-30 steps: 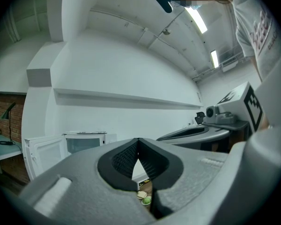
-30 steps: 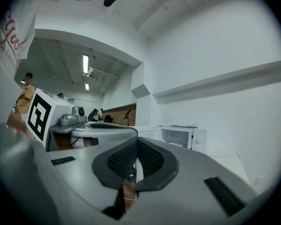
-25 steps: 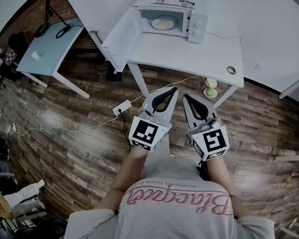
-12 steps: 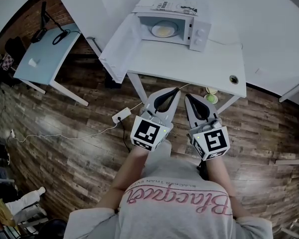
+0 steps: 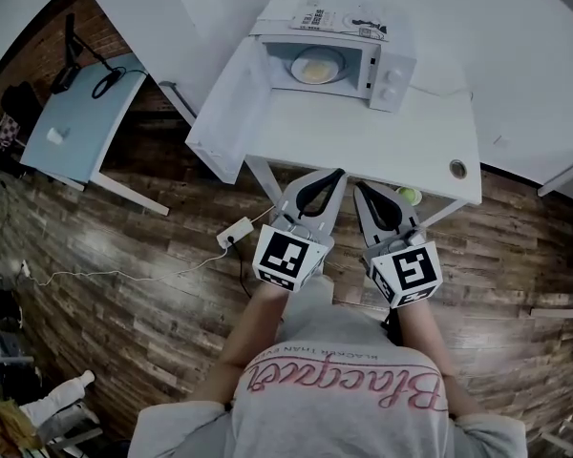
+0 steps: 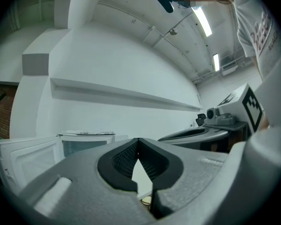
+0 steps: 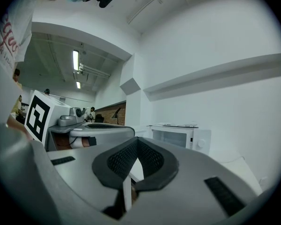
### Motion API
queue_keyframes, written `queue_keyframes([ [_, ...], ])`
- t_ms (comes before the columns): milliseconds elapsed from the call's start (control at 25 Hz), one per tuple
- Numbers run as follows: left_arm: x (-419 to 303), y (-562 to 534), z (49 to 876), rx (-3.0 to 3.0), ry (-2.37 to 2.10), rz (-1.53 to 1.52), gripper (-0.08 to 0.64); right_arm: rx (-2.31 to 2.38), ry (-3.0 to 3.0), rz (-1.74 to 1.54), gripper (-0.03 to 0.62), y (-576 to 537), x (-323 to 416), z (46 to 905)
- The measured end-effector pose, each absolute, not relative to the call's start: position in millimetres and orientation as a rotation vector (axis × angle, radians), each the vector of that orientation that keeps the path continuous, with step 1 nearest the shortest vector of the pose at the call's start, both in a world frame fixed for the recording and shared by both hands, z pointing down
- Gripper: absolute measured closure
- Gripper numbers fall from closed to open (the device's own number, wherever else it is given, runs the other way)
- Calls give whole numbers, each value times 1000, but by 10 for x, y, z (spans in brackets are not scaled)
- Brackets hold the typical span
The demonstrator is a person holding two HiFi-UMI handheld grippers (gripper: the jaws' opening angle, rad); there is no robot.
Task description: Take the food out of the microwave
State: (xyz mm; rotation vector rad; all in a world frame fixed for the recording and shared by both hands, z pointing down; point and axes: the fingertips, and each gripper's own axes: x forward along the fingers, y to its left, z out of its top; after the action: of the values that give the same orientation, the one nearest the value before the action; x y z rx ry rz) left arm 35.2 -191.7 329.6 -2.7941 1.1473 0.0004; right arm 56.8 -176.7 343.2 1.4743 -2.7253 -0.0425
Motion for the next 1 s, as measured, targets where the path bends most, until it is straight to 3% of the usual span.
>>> queue_keyframes([
  [1000, -144, -3442, 3421, -2884, 1107, 31, 557, 1533, -2613, -31, 583, -3224, 85, 3506],
])
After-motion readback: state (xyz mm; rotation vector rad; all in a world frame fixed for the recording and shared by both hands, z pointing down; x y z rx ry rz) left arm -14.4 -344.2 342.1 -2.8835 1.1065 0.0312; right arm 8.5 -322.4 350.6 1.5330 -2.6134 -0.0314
